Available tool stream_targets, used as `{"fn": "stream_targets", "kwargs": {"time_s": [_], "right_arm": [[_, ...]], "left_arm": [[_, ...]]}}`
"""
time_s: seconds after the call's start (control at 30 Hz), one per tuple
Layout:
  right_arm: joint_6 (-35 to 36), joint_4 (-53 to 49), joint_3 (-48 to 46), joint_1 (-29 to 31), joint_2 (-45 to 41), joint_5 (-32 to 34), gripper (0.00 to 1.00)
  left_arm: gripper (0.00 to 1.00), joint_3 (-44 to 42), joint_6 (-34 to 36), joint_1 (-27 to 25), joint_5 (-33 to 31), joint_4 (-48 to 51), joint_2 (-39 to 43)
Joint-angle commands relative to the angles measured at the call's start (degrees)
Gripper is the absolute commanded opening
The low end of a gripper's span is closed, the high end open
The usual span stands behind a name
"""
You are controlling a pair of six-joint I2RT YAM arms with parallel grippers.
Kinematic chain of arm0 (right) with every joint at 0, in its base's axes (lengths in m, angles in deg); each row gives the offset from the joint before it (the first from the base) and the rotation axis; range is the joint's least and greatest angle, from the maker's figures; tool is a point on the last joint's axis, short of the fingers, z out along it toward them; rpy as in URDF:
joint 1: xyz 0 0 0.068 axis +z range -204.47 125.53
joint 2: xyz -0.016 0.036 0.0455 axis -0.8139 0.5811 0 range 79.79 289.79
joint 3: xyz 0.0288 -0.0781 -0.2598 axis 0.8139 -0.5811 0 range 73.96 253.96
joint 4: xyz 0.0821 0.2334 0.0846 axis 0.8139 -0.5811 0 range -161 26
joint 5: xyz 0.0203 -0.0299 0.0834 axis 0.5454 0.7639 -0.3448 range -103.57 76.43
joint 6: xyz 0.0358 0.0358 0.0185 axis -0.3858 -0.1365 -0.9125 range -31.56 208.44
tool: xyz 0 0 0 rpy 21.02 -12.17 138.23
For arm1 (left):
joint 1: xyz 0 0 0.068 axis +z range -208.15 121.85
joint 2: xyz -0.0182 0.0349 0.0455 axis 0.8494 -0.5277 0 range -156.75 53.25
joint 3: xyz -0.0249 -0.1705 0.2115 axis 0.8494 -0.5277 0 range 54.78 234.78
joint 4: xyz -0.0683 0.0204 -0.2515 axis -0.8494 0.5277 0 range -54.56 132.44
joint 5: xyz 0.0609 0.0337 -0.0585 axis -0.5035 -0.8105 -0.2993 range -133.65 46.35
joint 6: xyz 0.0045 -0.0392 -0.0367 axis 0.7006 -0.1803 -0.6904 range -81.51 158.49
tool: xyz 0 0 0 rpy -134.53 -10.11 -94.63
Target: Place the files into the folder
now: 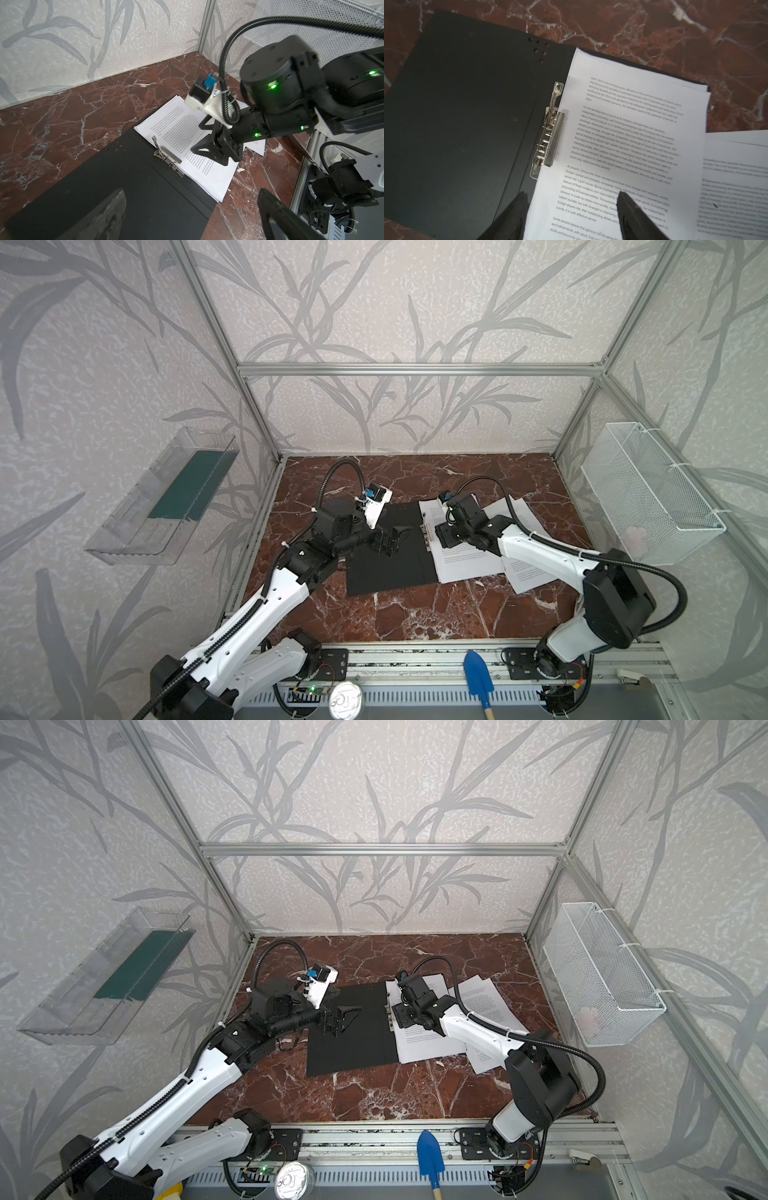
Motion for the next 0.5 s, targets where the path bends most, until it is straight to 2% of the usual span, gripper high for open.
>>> {"fn": "stream_targets", "kwargs": {"time_s": [0.0,0.1,0.33,0.47], "right_arm": [[-2.22,-2.2,3.59,1.27,4.06,-0.83,0.63],[-2.98,-2.06,4.96,1.34,7.51,-1.68,0.59],[-3.43,-1.83,7.44,1.34,11.48,-1.52,0.56],[-3.74,-2.64,9.43,1.08,13.6,-0.57,0.48]], "left_arm": [[0.99,2.22,0.19,-0.32,0.34,0.35,-0.13],[0.99,2.36,0.31,-0.28,0.35,0.33,0.09],[0.99,2.34,0.21,-0.34,0.61,0.31,0.17],[0.99,2.37,0.15,-0.3,0.7,0.23,0.32]]}}
